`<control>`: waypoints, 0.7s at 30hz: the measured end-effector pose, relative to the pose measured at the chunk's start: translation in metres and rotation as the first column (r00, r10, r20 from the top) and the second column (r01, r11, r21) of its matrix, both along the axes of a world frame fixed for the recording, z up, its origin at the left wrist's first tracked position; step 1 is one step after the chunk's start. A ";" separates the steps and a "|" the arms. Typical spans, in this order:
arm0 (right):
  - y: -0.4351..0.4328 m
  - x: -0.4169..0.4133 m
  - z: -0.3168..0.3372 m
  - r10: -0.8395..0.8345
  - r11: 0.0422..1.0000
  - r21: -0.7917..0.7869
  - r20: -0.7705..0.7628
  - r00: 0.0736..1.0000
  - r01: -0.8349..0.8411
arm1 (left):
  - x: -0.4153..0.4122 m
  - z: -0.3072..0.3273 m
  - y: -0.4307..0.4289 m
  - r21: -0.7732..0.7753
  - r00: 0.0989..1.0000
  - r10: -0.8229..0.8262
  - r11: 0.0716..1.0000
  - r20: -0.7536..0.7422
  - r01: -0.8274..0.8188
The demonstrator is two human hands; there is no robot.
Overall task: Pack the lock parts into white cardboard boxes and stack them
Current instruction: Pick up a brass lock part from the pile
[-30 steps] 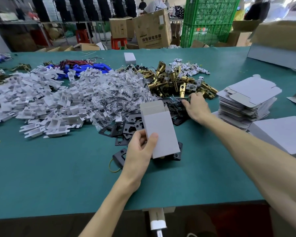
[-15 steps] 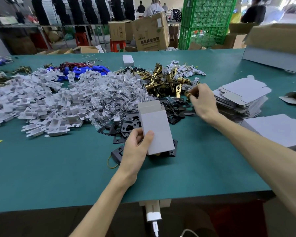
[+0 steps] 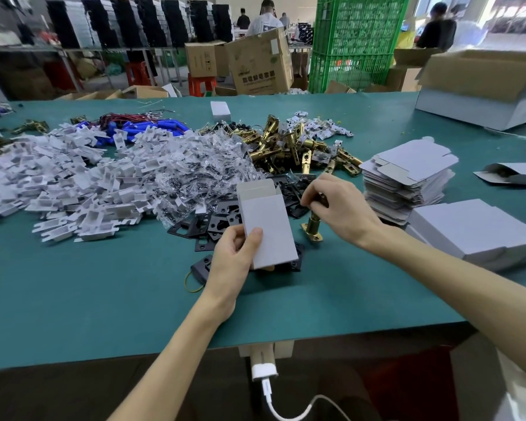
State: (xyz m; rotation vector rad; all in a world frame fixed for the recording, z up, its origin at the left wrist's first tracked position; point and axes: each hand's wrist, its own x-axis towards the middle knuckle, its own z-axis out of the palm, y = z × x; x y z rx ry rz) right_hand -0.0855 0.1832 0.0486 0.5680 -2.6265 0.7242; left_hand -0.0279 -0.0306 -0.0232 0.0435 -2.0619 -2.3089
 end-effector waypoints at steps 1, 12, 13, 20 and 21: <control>0.002 0.002 -0.002 0.005 1.000 -0.001 -0.004 1.000 -0.005 | 0.000 0.000 0.000 0.001 1.000 0.001 1.000 -0.001 -0.001; 0.007 0.012 -0.004 -0.155 0.967 -0.172 0.199 0.968 0.190 | 0.002 0.002 -0.001 0.036 1.000 -0.030 0.999 -0.011 0.030; 0.007 0.013 -0.003 -0.150 0.962 -0.192 0.211 0.966 0.192 | 0.002 0.003 -0.001 0.043 0.999 -0.032 0.999 -0.013 0.032; -0.002 0.020 0.019 -0.128 0.878 -0.436 0.180 0.975 0.196 | 0.003 0.001 -0.001 0.062 0.997 -0.058 0.996 -0.043 0.061; -0.005 0.021 0.028 -0.123 0.863 -0.473 0.146 0.982 0.179 | 0.003 0.001 -0.001 0.060 0.997 -0.062 0.996 -0.046 0.065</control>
